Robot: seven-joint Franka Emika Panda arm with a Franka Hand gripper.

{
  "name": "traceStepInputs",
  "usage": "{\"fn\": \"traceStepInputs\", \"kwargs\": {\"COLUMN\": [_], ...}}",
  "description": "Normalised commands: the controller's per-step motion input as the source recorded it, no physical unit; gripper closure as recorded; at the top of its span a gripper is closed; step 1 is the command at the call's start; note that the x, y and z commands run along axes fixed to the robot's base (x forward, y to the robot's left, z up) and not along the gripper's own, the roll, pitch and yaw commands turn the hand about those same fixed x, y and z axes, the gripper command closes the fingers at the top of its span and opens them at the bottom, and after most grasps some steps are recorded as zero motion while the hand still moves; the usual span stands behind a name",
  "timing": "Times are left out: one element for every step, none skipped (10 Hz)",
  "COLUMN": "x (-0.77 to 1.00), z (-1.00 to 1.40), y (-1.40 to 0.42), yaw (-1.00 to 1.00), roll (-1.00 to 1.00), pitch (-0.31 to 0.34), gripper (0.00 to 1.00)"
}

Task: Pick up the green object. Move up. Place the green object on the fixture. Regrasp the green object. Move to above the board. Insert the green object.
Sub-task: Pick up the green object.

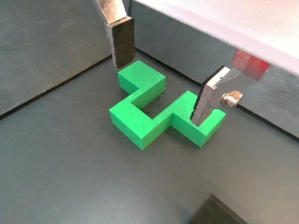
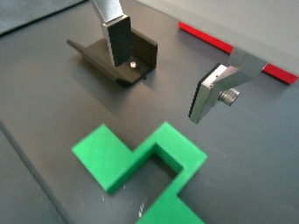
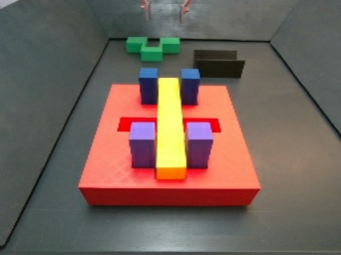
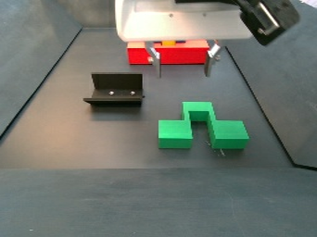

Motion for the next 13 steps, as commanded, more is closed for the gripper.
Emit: {"fn": "traceStepInputs", "kwargs": {"x": [-0.4, -0.26, -0.09, 0.0, 0.1, 0.18, 0.03, -0.02, 0.0, 0.0, -0.15, -0.23, -0.17], "z": [-0.29, -0.57, -0.73, -0.67, -0.6, -0.56, -0.51, -0.37, -0.31, -0.23, -0.13, 0.0, 0.0], "y": [0.26, 0.0, -0.11, -0.16, -0.15, -0.11, -0.03, 0.0, 0.05, 0.08, 0.08, 0.01, 0.0], "yaw": [0.0, 0.0, 0.0, 0.0, 0.0, 0.0, 0.0, 0.0, 0.0, 0.0, 0.0, 0.0, -0.03], "roll": [-0.1, -0.09, -0.01, 0.0, 0.0, 0.0, 0.03, 0.0, -0.02, 0.0, 0.0, 0.0, 0.0], "pitch": [0.0, -0.027, -0.054, -0.049, -0.027, -0.001, 0.0, 0.011, 0.039, 0.02, 0.011, 0.0, 0.0], "gripper": [0.0, 0.0, 0.0, 0.0, 0.0, 0.0, 0.0, 0.0, 0.0, 0.0, 0.0, 0.0, 0.0]}}
